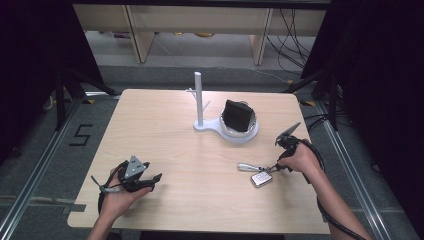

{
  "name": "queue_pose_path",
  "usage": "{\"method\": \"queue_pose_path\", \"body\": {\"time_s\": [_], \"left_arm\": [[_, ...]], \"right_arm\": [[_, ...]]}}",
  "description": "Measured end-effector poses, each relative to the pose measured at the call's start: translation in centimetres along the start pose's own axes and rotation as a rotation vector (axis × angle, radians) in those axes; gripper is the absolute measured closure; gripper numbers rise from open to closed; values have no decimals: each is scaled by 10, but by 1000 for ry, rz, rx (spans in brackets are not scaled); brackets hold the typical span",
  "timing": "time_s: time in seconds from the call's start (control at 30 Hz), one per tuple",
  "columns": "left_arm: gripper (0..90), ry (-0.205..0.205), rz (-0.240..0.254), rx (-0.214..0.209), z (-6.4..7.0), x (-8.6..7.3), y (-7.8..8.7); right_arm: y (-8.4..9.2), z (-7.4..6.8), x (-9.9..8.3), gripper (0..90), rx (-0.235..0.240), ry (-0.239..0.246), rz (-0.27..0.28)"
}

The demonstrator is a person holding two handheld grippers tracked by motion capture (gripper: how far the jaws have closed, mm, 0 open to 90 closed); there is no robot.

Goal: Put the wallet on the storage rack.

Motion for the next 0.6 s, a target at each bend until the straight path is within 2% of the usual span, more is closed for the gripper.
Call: {"method": "queue_pose_path", "body": {"time_s": [0.03,0.07,0.1,0.13,0.2,0.23,0.27,0.3,0.37,0.4,0.43,0.47,0.53,0.6], "left_arm": [[366,2,0,0,0,0,0],[366,2,0,0,0,0,0],[365,-2,1,2,-1,0,0],[365,0,6,-4,0,0,-1],[365,2,7,-4,0,1,-1],[365,2,6,-5,1,0,-1],[365,6,4,-6,1,0,-1],[365,6,2,-6,1,0,0],[365,8,2,-6,1,0,0],[365,6,4,-7,1,0,-1],[365,6,3,-6,1,0,-1],[365,6,4,-5,0,0,-1],[365,9,2,-4,0,-1,-1],[365,13,0,-3,0,-1,0]], "right_arm": [[0,1,1,662,-2,139,-27],[1,1,0,671,-52,204,-43],[2,-1,-3,679,-58,254,-72],[2,1,-1,687,-68,343,-81],[0,-8,-3,736,-38,507,-128],[0,-8,-3,736,-38,507,-128],[0,-9,-4,742,-52,534,-148],[-1,-7,-2,758,-61,626,-166],[-1,-8,-3,764,-80,612,-171],[-2,-7,-1,769,-64,666,-181],[-2,-7,-1,776,-71,674,-182],[-3,-5,0,796,-85,708,-206],[-3,-6,-1,798,-83,704,-213],[-5,-6,-4,800,-81,714,-243]]}}
Point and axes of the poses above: each handheld gripper's, and its own axes: y roughly backward along the jaws, x roughly out of its top, z roughly to its right, the point moved 9 cm from there along -y, roughly forward along the jaws, and after that the axes turned 15 degrees about x, right-handed, at the moved point
